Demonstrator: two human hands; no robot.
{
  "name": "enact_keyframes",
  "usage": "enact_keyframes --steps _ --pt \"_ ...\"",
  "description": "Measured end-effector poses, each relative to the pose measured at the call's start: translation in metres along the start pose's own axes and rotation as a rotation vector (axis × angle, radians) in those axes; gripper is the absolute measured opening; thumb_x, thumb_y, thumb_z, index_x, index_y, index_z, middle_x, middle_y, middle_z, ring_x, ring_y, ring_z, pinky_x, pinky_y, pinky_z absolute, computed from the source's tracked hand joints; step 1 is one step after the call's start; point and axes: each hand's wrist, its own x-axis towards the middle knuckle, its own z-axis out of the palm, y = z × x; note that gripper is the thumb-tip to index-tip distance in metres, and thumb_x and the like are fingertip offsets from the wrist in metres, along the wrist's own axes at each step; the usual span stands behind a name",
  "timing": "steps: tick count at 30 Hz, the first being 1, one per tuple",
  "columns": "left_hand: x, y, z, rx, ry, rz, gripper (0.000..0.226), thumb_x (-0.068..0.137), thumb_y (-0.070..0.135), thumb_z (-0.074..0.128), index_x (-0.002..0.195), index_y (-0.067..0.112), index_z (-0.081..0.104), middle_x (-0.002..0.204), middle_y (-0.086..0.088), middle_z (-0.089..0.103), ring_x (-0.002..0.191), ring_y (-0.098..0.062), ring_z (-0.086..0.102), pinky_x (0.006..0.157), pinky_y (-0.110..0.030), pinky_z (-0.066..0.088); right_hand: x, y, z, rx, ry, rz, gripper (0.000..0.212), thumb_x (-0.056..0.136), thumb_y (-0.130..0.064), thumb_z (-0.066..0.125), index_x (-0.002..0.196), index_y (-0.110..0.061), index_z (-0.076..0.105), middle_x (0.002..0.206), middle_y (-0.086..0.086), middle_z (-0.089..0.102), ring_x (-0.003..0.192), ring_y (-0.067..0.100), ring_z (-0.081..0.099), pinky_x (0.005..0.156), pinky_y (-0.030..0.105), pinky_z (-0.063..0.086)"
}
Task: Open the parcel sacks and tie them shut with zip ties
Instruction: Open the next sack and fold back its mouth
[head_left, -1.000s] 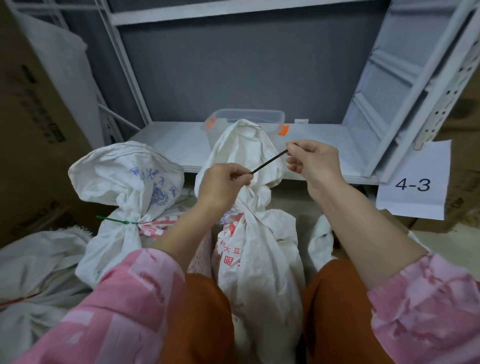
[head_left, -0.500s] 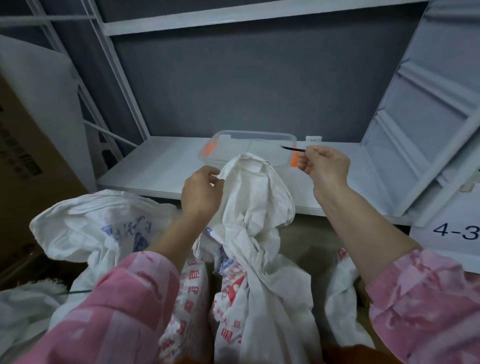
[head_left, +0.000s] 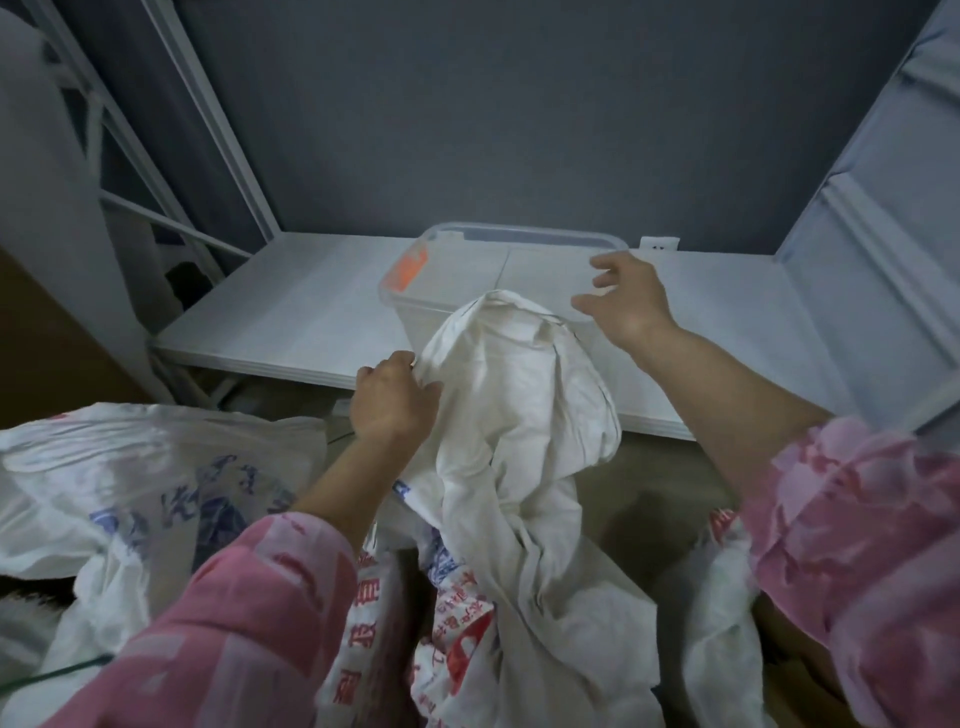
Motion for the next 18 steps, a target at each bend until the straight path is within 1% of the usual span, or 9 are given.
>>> enact_keyframes --steps 2,3,6,8,9,11,14,16,18 --pt "0.000 -0.001 0.004 -0.018 -0.009 -0.024 0.038 0.090 0.031 0.059 0.124 0.016 0.057 0.115 -0.007 0.064 0.111 -0.028 0.053 0.083 -0.036 0.044 -0.005 -0.001 0.006 -0.135 -0.013 -0.121 0.035 0.082 -0.016 0.070 0.116 -0.015 0.064 0.115 0.001 0.062 0.108 0.017 0.056 0.102 0.034 0.041" --pt "-0.002 0.000 0.005 -0.028 0.000 -0.019 0.033 0.089 0.028 0.059 0.120 0.016 0.060 0.111 -0.007 0.066 0.106 -0.028 0.056 0.079 -0.034 0.044 -0.008 -0.001 0.010 -0.195 -0.038 -0.177 0.032 0.083 -0.016 0.069 0.115 -0.015 0.065 0.116 0.001 0.062 0.108 0.018 0.056 0.101 0.033 0.041" --pt "-0.015 0.007 -0.001 -0.070 0.056 0.048 0.023 0.086 0.017 0.057 0.106 0.016 0.067 0.100 -0.006 0.068 0.093 -0.029 0.059 0.072 -0.032 0.046 -0.018 -0.007 0.017 -0.325 -0.065 -0.306 0.028 0.087 -0.018 0.064 0.115 -0.016 0.065 0.117 0.001 0.060 0.112 0.023 0.050 0.090 0.028 0.039" --pt "-0.026 0.011 -0.009 -0.089 0.111 0.101 0.023 0.083 0.012 0.056 0.102 0.014 0.069 0.095 -0.007 0.068 0.090 -0.029 0.058 0.071 -0.035 0.048 -0.027 -0.013 0.015 -0.378 -0.008 -0.355 0.023 0.090 -0.015 0.058 0.112 -0.015 0.067 0.115 0.000 0.061 0.113 0.021 0.048 0.080 0.024 0.030" --pt "-0.032 0.012 -0.014 -0.089 0.144 0.126 0.023 0.082 0.010 0.056 0.100 0.014 0.069 0.092 -0.008 0.068 0.088 -0.028 0.057 0.068 -0.035 0.047 -0.031 -0.017 0.011 -0.398 0.023 -0.375 0.022 0.091 -0.013 0.055 0.108 -0.014 0.068 0.113 0.000 0.061 0.112 0.020 0.047 0.078 0.022 0.028" --pt "-0.043 0.014 -0.027 -0.093 0.211 0.162 0.022 0.081 0.009 0.056 0.097 0.014 0.071 0.088 -0.006 0.066 0.085 -0.025 0.055 0.063 -0.031 0.041 -0.043 -0.024 0.001 -0.432 0.047 -0.415 0.021 0.089 -0.008 0.051 0.098 -0.011 0.069 0.106 0.001 0.062 0.107 0.019 0.046 0.076 0.022 0.030" --pt "-0.063 0.020 -0.052 -0.110 0.281 0.201 0.021 0.082 0.010 0.058 0.098 0.017 0.071 0.089 -0.003 0.067 0.085 -0.021 0.054 0.064 -0.030 0.040 -0.067 -0.037 -0.018 -0.459 0.084 -0.481 0.018 0.085 -0.002 0.050 0.087 -0.012 0.065 0.102 0.001 0.060 0.105 0.018 0.047 0.074 0.023 0.033" --pt "-0.079 0.027 -0.070 -0.129 0.303 0.230 0.022 0.083 0.011 0.058 0.099 0.018 0.070 0.093 -0.002 0.067 0.084 -0.022 0.056 0.068 -0.031 0.044 -0.084 -0.047 -0.033 -0.481 0.129 -0.519 0.020 0.084 0.000 0.051 0.090 -0.013 0.065 0.106 0.003 0.056 0.107 0.019 0.046 0.074 0.022 0.031" --pt "-0.101 0.035 -0.089 -0.134 0.307 0.252 0.023 0.083 0.012 0.058 0.102 0.019 0.069 0.097 -0.002 0.066 0.086 -0.023 0.058 0.072 -0.034 0.048 -0.108 -0.059 -0.048 -0.530 0.147 -0.573 0.026 0.086 0.001 0.052 0.102 -0.014 0.066 0.113 0.005 0.051 0.111 0.020 0.044 0.075 0.023 0.031"
